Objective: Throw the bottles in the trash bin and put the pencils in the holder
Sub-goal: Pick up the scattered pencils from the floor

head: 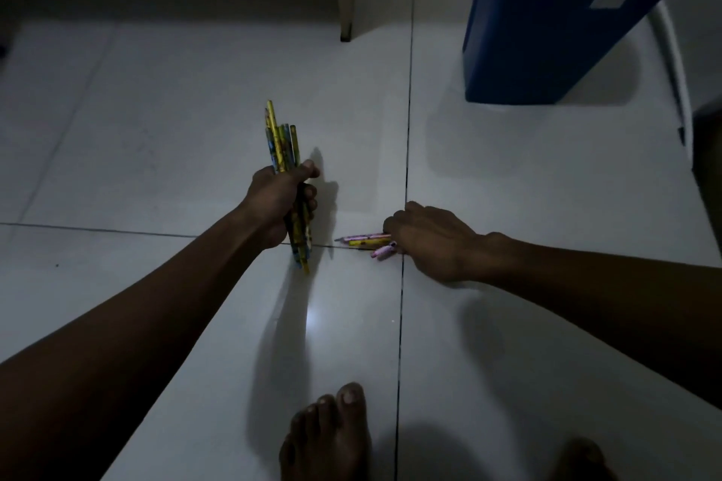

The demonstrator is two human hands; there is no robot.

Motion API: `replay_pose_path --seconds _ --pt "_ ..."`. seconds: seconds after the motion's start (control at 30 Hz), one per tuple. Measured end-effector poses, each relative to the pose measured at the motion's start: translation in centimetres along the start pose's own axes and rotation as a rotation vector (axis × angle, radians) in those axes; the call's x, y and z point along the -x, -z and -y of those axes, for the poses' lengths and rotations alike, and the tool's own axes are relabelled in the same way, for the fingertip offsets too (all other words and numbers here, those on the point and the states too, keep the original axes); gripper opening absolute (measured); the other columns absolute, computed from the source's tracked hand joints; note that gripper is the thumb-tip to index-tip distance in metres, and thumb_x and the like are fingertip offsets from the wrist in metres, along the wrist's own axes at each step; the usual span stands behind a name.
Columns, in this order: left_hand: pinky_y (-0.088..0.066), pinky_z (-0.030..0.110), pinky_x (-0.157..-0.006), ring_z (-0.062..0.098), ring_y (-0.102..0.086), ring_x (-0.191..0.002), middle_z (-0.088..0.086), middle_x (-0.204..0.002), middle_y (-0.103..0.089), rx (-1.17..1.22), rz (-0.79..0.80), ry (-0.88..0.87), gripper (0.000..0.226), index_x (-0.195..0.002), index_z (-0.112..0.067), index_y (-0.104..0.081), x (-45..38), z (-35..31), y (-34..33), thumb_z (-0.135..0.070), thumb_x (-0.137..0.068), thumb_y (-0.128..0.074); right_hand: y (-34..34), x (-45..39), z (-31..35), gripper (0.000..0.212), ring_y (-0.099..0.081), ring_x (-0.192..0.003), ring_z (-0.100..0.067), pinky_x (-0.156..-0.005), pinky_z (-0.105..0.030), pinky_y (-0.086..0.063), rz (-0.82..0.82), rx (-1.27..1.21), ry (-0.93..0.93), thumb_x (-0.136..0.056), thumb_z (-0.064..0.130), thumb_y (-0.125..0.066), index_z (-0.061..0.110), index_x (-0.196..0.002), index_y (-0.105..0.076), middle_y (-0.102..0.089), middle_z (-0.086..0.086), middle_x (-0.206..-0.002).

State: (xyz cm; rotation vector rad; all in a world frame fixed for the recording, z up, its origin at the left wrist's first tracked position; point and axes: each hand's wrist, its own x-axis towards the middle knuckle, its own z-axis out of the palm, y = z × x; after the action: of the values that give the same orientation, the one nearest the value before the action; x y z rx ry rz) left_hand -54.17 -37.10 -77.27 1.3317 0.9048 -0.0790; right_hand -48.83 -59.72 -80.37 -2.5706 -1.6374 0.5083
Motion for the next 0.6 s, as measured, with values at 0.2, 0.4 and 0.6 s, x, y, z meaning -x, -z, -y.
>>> replay_pose_path --seconds 0.2,0.4,0.6 --pt "-0.047 0.027 -0.051 0.020 -0.053 -0.055 0.000 -0.054 -0.051 -0.027 0.072 -0.009 0.020 -0.097 -0.009 -0.063 0.2 -0.7 -1.3 -0.028 -0.095 -0.057 1.7 -0.4 -1.6 0.017 -0.053 -0.073 -0.028 -0.058 -0.031 -0.037 0.027 -0.588 -0.452 -0.097 0.025 -0.040 0.009 -0.096 -0.048 -0.058 -0.013 -0.088" --pt "-0.045 0.029 -0.051 0.021 -0.057 -0.051 0.004 -0.059 -0.048 -0.020 0.215 0.033 0.014 -0.095 -0.008 -0.058 0.4 -2.3 -3.7 -0.021 -0.097 -0.054 5.5 -0.3 -2.7 0.018 -0.051 -0.056 -0.025 -0.052 -0.035 -0.045 -0.106 -1.530 -0.844 -0.093 0.001 -0.031 0.005 -0.099 -0.047 -0.051 -0.014 -0.074" --pt "-0.041 0.025 -0.045 0.016 -0.047 -0.048 0.002 -0.059 -0.050 -0.129 0.294 0.011 0.013 -0.094 -0.006 -0.064 -0.4 -5.8 -6.7 -0.018 -0.092 -0.059 10.2 0.3 -4.6 0.030 -0.054 -0.059 -0.022 -0.054 -0.034 -0.050 -0.078 -1.817 -0.783 -0.094 0.000 -0.030 0.010 -0.114 -0.050 -0.054 -0.011 -0.075"
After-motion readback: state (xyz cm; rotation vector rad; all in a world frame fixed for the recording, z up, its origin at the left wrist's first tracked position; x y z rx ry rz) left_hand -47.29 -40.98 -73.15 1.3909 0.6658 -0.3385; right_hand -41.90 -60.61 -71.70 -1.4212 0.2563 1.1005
